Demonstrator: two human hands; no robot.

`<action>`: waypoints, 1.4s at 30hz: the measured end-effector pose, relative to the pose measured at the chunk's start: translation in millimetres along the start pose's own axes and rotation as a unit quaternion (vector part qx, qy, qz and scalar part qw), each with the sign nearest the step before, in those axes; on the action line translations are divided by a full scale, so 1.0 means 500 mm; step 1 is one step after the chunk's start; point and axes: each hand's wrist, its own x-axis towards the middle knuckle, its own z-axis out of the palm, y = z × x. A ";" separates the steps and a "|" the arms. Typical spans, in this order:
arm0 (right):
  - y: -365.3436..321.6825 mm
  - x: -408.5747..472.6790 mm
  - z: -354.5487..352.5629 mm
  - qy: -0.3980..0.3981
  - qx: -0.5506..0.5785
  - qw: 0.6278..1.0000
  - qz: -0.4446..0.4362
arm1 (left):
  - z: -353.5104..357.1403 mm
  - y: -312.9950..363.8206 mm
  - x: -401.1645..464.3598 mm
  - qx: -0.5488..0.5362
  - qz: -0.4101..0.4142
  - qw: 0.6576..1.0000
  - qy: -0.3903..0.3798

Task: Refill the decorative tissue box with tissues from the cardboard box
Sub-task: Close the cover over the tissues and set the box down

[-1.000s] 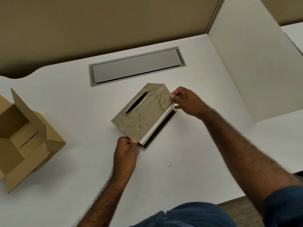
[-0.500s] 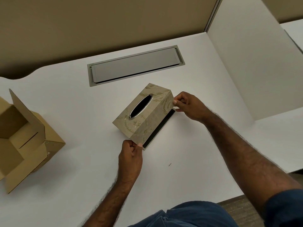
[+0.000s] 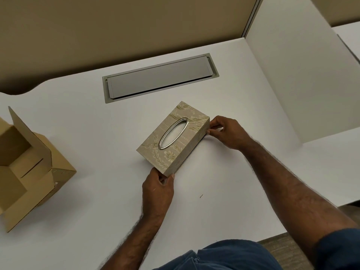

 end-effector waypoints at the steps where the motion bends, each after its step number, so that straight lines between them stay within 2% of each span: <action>1: -0.002 -0.001 0.001 0.002 -0.006 1.000 -0.002 | 0.000 -0.001 0.001 0.002 0.003 1.000 0.004; 14: -0.010 -0.003 0.044 0.016 -0.084 0.996 -0.001 | -0.030 -0.031 0.055 0.021 0.020 0.998 0.058; 17: -0.020 -0.009 0.045 0.013 -0.094 0.995 -0.032 | -0.045 -0.029 0.075 0.020 0.031 0.997 0.069; 20: -0.040 -0.027 0.043 0.007 -0.053 0.995 -0.083 | -0.063 -0.022 0.090 0.006 0.044 0.996 0.073; 24: -0.068 -0.047 0.053 0.035 -0.096 0.977 -0.188 | -0.076 -0.026 0.083 0.064 0.133 0.987 0.068; 26: -0.085 -0.052 0.067 0.050 -0.133 0.964 -0.224 | -0.078 -0.021 0.074 0.083 0.145 0.983 0.071; 32: -0.113 -0.052 0.107 0.059 -0.160 0.961 -0.219 | -0.045 -0.022 0.095 0.156 0.276 0.945 0.080; 36: -0.119 -0.044 0.115 0.064 -0.165 0.961 -0.211 | -0.039 -0.025 0.117 0.156 0.290 0.940 0.092; 42: -0.106 -0.026 0.114 0.069 -0.166 0.960 -0.217 | -0.036 -0.032 0.157 0.152 0.288 0.943 0.066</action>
